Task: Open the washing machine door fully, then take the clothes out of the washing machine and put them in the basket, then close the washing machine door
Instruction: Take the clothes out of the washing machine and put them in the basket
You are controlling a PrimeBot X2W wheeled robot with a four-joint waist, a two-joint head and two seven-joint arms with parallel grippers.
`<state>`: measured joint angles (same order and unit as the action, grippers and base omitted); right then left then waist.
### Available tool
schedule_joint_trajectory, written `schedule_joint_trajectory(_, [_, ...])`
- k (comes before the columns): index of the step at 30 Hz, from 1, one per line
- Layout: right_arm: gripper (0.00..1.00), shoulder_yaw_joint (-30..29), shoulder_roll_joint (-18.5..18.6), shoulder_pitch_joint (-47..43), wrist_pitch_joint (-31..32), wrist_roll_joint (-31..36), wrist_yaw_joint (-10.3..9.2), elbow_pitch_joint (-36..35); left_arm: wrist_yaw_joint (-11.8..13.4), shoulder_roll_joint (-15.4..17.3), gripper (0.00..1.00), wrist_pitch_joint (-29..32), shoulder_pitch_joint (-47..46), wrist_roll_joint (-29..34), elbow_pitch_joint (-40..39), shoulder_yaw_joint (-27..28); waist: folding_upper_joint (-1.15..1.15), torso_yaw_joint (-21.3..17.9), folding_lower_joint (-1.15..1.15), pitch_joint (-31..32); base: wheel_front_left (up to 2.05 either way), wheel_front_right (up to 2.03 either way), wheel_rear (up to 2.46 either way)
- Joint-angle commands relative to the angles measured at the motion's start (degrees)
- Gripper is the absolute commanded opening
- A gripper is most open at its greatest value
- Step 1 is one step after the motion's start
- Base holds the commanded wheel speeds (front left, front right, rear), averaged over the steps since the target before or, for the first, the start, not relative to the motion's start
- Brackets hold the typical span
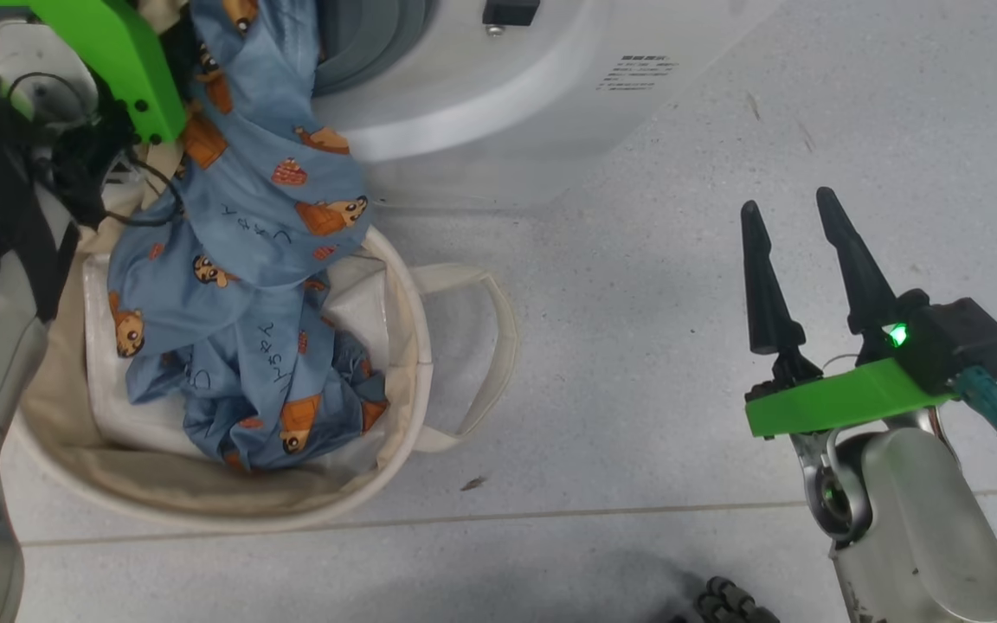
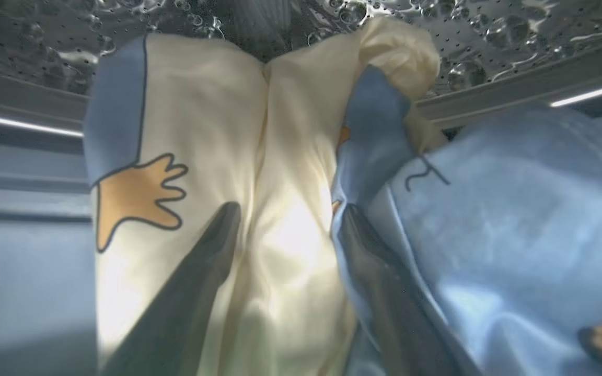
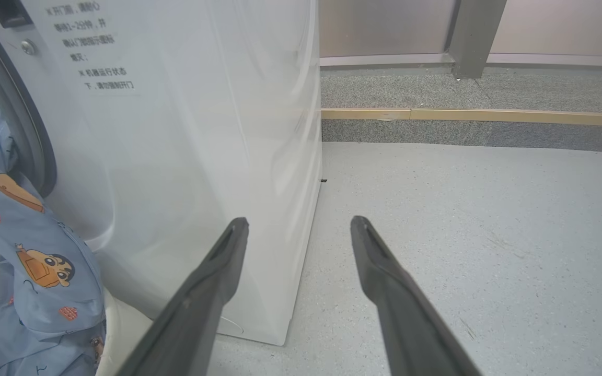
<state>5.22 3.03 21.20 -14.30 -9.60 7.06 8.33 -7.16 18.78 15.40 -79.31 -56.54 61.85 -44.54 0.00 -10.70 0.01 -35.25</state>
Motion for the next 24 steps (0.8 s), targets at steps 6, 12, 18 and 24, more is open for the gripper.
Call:
schedule_joint_trajectory(6, [1.0, 0.81, -0.15, -0.45, -0.7, 0.3, 0.43, -2.01, -0.33, 1.78, 1.0, 0.58, -2.76, -2.14, -0.9, -1.79, 0.0, 0.27, -0.01, -0.39, 0.0, 0.0, 0.0])
schedule_joint_trajectory(12, [1.0, 0.79, -0.15, -0.37, -0.7, 0.27, 0.43, -1.81, -0.33, 2.51, 0.0, -1.43, -2.44, -3.88, -1.33, -4.22, 0.0, 0.32, -0.01, -0.26, 0.0, 0.0, 0.0])
schedule_joint_trajectory(18, [1.0, 0.78, -0.15, -0.55, -0.7, 0.26, 0.43, -1.09, -0.33, 3.25, 0.0, -6.85, -2.26, -5.64, -1.93, -6.29, 0.0, 0.65, -0.01, 1.35, 0.0, 0.0, 0.0])
schedule_joint_trajectory(24, [1.0, 1.09, -0.15, -0.83, -0.7, 0.19, 0.43, -0.15, -0.33, 3.96, 0.0, -10.56, -0.78, -7.29, -3.67, -7.98, 0.0, 0.92, -0.01, 3.64, 0.0, 0.0, 0.0])
